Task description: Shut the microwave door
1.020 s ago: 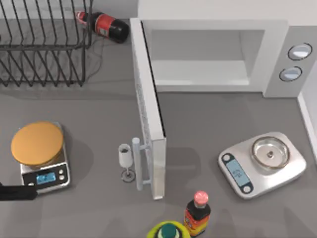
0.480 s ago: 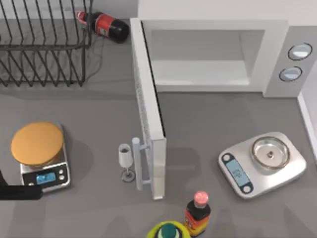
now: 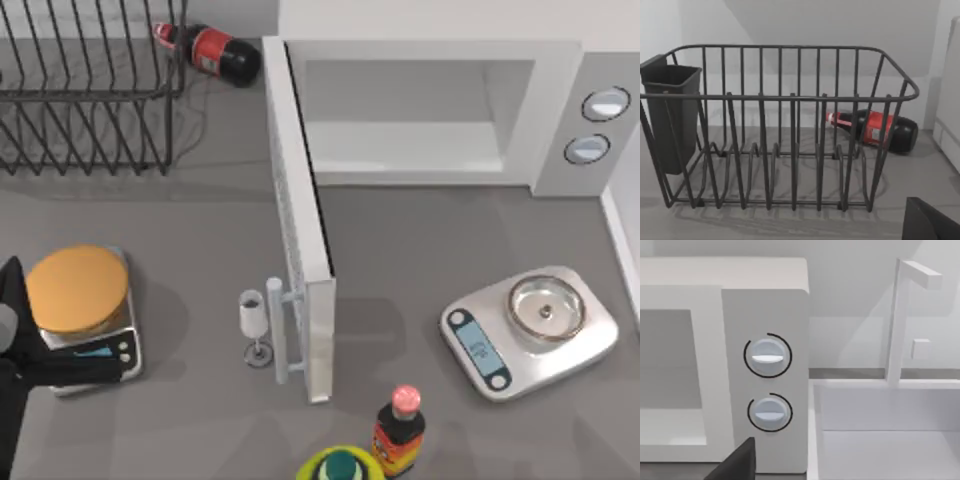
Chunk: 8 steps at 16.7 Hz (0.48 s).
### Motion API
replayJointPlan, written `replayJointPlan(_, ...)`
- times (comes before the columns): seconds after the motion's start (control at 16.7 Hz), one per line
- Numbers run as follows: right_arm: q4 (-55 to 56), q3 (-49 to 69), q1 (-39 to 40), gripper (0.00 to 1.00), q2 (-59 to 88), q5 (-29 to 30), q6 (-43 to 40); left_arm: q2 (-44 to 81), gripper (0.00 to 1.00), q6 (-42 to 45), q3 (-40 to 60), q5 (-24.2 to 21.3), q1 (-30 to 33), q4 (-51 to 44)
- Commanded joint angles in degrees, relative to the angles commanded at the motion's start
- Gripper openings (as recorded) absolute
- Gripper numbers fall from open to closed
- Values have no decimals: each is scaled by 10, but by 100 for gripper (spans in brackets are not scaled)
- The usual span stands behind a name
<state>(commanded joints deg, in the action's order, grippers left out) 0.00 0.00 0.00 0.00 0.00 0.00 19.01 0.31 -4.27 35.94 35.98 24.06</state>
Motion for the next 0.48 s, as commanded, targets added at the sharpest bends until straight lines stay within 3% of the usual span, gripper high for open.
replayJointPlan(0.48,0,0,0,100,0,0,0,62,0,1,13,6,-1,45)
